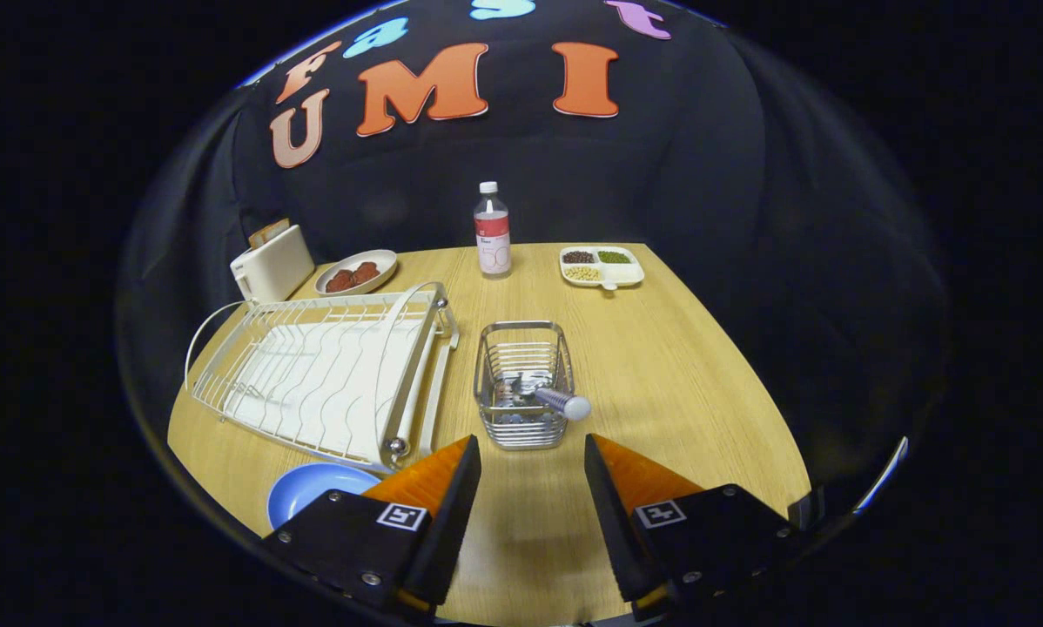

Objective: Take the plate from the dish rack, then take the spoon from the basket and place it into the plate.

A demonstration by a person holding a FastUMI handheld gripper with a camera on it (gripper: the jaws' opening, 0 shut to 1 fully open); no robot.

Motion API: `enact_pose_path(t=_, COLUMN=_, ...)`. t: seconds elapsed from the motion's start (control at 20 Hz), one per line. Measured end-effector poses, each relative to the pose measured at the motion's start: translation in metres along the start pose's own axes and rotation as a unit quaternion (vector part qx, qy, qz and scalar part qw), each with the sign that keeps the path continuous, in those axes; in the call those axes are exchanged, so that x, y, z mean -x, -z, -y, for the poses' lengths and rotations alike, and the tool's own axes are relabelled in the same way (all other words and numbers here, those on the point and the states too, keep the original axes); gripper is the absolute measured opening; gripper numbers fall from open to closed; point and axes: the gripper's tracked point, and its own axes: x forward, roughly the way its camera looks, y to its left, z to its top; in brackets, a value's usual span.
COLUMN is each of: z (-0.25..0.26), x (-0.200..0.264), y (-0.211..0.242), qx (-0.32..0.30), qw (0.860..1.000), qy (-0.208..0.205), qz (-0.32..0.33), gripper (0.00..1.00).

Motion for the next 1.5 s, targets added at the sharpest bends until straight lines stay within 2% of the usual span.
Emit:
enact_pose_path(t=0.2, z=-0.002, x=-0.012, y=-0.028, qx=-0.014, qw=0.998, qy=-0.014, qz=0.051, gripper=0.62)
enact_pose_path(t=0.4, z=-0.009, x=-0.033, y=-0.031, qx=-0.019, qw=0.997, qy=-0.039, qz=0.068, gripper=0.50)
enact_pose_path(t=0.5, z=-0.013, x=-0.043, y=-0.034, qx=-0.015, qw=0.996, qy=-0.046, qz=0.079, gripper=0.42)
enact_pose_path(t=0.55, z=-0.014, x=-0.046, y=-0.033, qx=-0.009, qw=0.996, qy=-0.045, qz=0.079, gripper=0.33)
enact_pose_path(t=0.65, z=-0.016, x=-0.053, y=-0.031, qx=0.005, qw=0.996, qy=-0.045, qz=0.078, gripper=0.23)
enact_pose_path(t=0.75, z=-0.022, x=-0.054, y=-0.033, qx=0.008, qw=0.995, qy=-0.056, qz=0.082, gripper=0.19)
enact_pose_path(t=1.0, z=-0.030, x=-0.047, y=-0.040, qx=-0.008, qw=0.995, qy=-0.072, qz=0.063, gripper=0.16)
enact_pose_path(t=1.25, z=-0.016, x=-0.032, y=-0.068, qx=0.000, qw=0.996, qy=-0.044, qz=0.080, gripper=0.15)
enact_pose_path(t=1.5, z=-0.007, x=0.006, y=-0.103, qx=-0.001, qw=0.993, qy=-0.028, qz=0.113, gripper=0.15)
